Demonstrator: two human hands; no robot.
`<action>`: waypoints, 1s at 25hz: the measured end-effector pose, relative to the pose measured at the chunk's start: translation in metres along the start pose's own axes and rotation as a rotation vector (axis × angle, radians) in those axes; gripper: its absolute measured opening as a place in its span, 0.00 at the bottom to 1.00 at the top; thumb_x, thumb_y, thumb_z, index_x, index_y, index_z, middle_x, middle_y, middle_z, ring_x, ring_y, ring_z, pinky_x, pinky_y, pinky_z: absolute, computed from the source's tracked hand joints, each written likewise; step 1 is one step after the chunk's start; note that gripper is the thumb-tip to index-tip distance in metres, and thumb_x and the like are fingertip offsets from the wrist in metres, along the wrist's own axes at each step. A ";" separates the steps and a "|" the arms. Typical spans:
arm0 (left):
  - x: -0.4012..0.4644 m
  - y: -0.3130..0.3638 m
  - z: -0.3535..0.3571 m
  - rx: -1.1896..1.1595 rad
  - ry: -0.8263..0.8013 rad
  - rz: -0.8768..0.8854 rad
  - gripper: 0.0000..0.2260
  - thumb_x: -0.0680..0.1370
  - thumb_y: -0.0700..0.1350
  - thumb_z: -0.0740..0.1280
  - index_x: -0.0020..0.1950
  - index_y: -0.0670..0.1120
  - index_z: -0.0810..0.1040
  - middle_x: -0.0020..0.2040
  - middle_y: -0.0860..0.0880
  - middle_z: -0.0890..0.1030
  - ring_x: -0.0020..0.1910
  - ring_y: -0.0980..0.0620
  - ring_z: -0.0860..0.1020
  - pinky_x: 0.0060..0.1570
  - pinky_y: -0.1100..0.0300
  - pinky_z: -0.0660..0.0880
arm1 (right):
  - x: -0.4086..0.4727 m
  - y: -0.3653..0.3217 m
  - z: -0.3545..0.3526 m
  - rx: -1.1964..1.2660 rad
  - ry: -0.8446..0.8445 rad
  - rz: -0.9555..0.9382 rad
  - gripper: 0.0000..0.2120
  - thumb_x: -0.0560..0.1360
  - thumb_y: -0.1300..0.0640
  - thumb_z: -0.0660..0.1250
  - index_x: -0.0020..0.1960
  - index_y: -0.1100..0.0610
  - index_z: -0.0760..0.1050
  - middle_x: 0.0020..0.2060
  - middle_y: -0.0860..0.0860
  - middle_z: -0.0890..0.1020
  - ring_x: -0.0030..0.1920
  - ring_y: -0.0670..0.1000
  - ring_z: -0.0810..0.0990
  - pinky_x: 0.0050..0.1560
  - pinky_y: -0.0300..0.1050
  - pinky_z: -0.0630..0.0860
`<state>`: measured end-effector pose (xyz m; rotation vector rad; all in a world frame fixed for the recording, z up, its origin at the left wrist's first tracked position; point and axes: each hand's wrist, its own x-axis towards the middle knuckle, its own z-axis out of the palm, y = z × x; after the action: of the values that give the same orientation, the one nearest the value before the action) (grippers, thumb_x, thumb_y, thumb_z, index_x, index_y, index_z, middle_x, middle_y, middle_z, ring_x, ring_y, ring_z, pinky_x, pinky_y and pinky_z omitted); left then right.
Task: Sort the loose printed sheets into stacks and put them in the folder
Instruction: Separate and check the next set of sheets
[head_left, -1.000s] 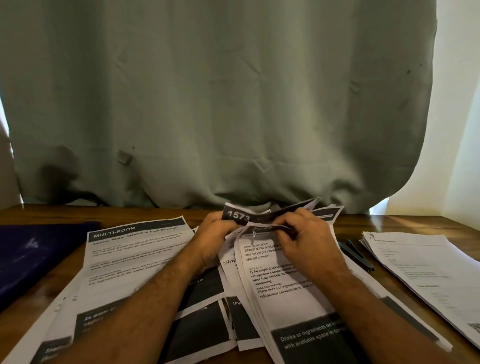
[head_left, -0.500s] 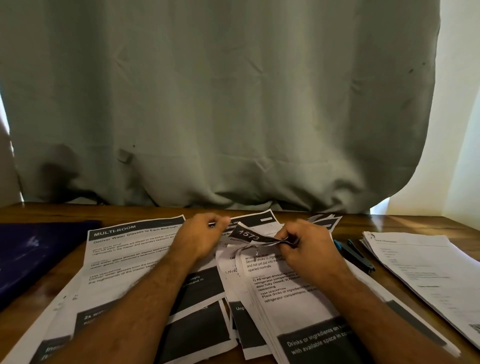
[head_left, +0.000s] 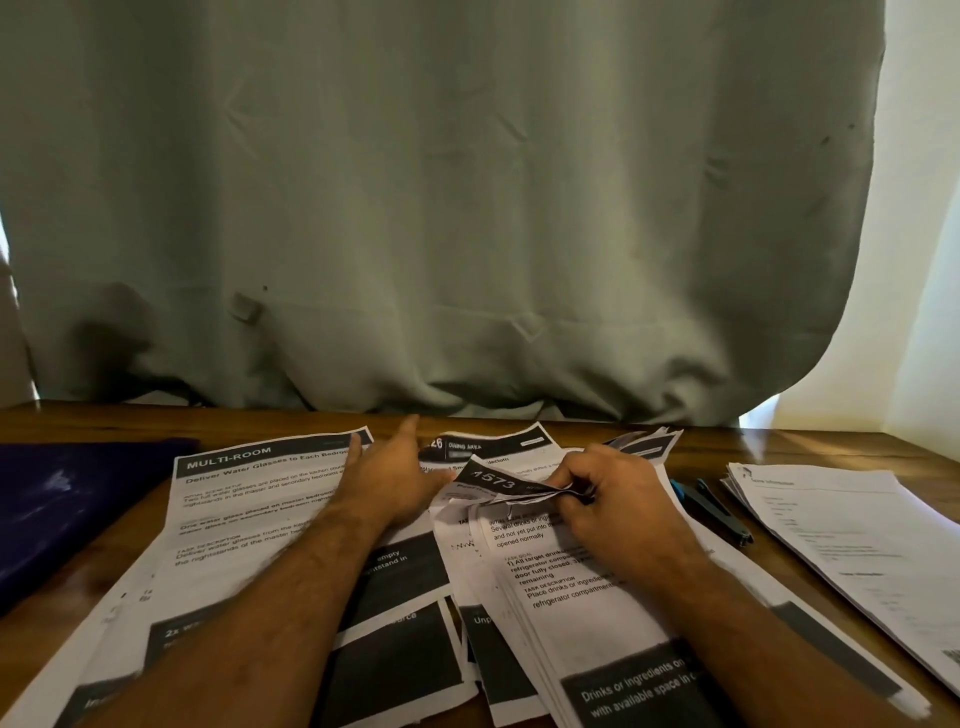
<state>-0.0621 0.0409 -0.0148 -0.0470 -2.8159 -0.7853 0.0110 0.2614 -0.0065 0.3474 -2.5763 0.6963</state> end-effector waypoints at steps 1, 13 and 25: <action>-0.003 0.003 -0.001 -0.194 0.053 -0.001 0.34 0.78 0.50 0.71 0.80 0.51 0.57 0.68 0.47 0.78 0.68 0.47 0.75 0.72 0.44 0.68 | 0.000 0.000 0.000 0.001 0.010 -0.006 0.10 0.75 0.56 0.71 0.42 0.41 0.75 0.44 0.37 0.74 0.45 0.37 0.73 0.39 0.26 0.65; -0.022 0.012 -0.013 -0.796 -0.382 0.260 0.07 0.78 0.45 0.70 0.45 0.47 0.88 0.48 0.48 0.87 0.51 0.53 0.85 0.49 0.62 0.77 | 0.000 0.000 0.000 0.056 0.035 -0.019 0.15 0.75 0.56 0.70 0.57 0.39 0.76 0.50 0.37 0.75 0.50 0.38 0.75 0.54 0.33 0.76; 0.006 0.009 0.009 -0.076 -0.210 0.099 0.21 0.81 0.49 0.68 0.73 0.57 0.71 0.73 0.52 0.73 0.75 0.49 0.66 0.78 0.39 0.41 | 0.001 0.003 0.003 0.051 -0.015 0.021 0.09 0.75 0.55 0.71 0.47 0.40 0.78 0.49 0.40 0.75 0.50 0.41 0.75 0.51 0.31 0.73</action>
<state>-0.0694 0.0534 -0.0163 -0.2959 -2.9494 -0.9120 0.0082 0.2624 -0.0099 0.3428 -2.5832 0.7707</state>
